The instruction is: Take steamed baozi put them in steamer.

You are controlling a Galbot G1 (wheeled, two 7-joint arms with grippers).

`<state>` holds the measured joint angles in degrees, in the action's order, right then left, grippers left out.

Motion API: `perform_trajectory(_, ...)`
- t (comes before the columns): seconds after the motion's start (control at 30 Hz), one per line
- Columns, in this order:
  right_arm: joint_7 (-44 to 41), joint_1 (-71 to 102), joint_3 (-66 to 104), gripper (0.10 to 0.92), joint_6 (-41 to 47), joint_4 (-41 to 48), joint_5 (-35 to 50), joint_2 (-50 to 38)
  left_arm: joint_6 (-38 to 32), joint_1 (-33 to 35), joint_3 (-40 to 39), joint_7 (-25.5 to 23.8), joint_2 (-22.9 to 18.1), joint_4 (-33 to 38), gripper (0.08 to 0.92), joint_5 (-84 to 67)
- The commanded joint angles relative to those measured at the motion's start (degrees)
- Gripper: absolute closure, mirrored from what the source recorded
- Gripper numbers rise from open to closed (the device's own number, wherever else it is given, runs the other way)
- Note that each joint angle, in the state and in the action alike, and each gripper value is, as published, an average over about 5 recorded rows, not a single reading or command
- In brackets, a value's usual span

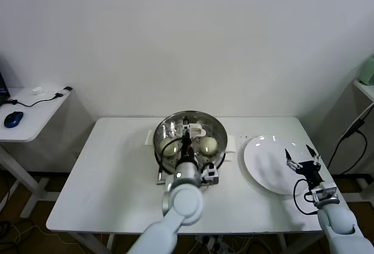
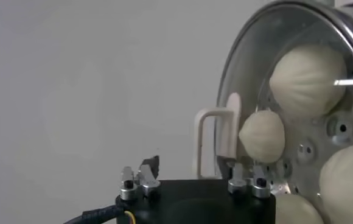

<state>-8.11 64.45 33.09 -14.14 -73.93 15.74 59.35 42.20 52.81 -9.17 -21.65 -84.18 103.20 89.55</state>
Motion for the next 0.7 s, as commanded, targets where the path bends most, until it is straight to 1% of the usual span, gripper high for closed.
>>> perform_trajectory(0.03, 0.18, 0.01, -0.01, 0.203, 1.09, -0.49, -0.46, -0.03, 2.8, 7.47, 0.63, 0.13, 6.16, 17.34, 0.298, -4.89)
perform_trajectory(0.13, 0.48, 0.14, 0.2, 0.203, 2.48, -1.12, -1.51, 0.08, 2.79, 10.47, 2.93, 2.87, 9.05, 21.15, 0.222, -9.33)
perform_trajectory(0.23, 0.67, 0.31, 0.55, 0.203, 4.07, -1.86, -3.02, 0.22, 0.36, 14.33, 8.07, 10.35, 11.96, 23.55, 0.184, -17.51)
perform_trajectory(0.3, 0.5, 0.4, 0.8, 0.203, 4.81, -2.41, -3.71, 0.36, -3.54, 16.93, 13.2, 16.88, 13.77, 23.97, 0.179, -25.82)
perform_trajectory(0.37, 0.22, 0.62, 1.13, 0.203, 5.88, -3.53, -3.67, 0.57, -7.99, 19.72, 19.2, 22.87, 15.06, 24.12, 0.178, -37.14)
perform_trajectory(0.47, 0.0, 0.72, 1.7, 0.203, 6.99, -5.29, -2.89, 1.1, -16.16, 24.56, 29.9, 29.76, 14.98, 24.32, 0.177, -55.13)
perform_trajectory(0.53, -0.04, 0.54, 1.92, 0.203, 7.26, -6.24, -1.75, 1.56, -22.43, 28.01, 37.06, 31.28, 13.57, 24.36, 0.177, -65.43)
perform_trajectory(0.6, 0.0, 0.5, 2.0, 0.203, 7.99, -7.49, -1.15, 1.97, -27.1, 31.0, 43.26, 31.22, 11.64, 24.38, 0.177, -74.56)
perform_trajectory(0.7, 0.32, 0.64, 1.97, 0.203, 9.37, -9.5, -1.6, 2.65, -31.64, 34.87, 51.07, 30.11, 8.56, 24.37, 0.177, -87.13)
